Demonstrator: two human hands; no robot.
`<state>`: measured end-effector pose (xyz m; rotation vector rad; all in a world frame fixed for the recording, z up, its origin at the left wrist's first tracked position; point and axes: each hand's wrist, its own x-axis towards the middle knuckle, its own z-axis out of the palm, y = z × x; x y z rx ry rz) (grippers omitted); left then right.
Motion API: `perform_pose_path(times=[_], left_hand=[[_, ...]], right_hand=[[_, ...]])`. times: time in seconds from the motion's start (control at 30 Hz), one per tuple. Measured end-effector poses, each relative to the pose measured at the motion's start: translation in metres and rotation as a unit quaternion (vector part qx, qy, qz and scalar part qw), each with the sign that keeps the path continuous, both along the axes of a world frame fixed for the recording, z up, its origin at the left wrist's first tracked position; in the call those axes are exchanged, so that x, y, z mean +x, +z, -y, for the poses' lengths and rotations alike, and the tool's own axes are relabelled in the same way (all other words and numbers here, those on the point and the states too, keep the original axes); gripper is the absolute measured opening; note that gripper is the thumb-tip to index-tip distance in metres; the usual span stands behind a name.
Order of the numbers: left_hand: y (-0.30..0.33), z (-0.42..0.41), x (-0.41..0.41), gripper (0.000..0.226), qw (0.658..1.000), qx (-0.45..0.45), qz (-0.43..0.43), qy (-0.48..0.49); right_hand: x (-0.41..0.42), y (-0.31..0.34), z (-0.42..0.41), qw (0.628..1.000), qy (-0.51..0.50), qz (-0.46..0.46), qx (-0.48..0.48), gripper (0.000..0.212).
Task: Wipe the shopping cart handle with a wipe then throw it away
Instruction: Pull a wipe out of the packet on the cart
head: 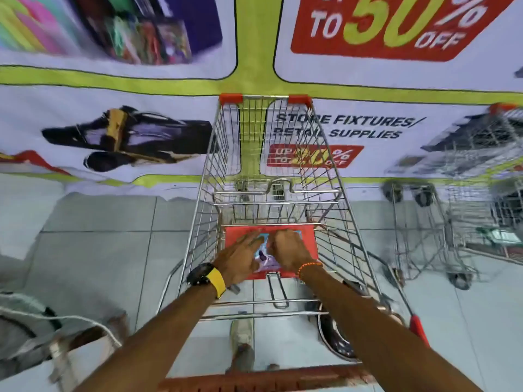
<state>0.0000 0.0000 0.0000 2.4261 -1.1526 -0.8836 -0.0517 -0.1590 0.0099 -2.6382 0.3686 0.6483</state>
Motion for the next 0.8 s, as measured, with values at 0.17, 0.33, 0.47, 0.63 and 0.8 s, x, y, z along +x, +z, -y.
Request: perform_pose_path(times=[0.17,0.33,0.47,0.63,0.8], left_hand=[[-0.009,0.001,0.003,0.063,1.0,-0.011,-0.012,0.016],[-0.016,-0.002,0.001,0.065,0.999,-0.016,-0.002,0.03],[-0.018,-0.003,0.001,0.067,0.999,-0.028,-0.005,0.036],[-0.019,-0.003,-0.001,0.067,0.999,-0.034,-0.001,0.04],[-0.02,-0.003,-0.001,0.069,0.999,-0.033,0.0,0.036]], right_hand=[[0.007,-0.003,-0.003,1.0,-0.002,-0.017,0.013,0.019],[0.007,-0.005,-0.002,1.0,0.023,-0.016,0.011,0.015],[0.005,-0.008,0.0,0.999,0.042,-0.011,0.009,0.024],[0.003,-0.009,0.002,0.998,0.06,-0.006,0.002,0.018],[0.005,-0.012,0.0,0.997,0.078,-0.013,-0.013,0.02]])
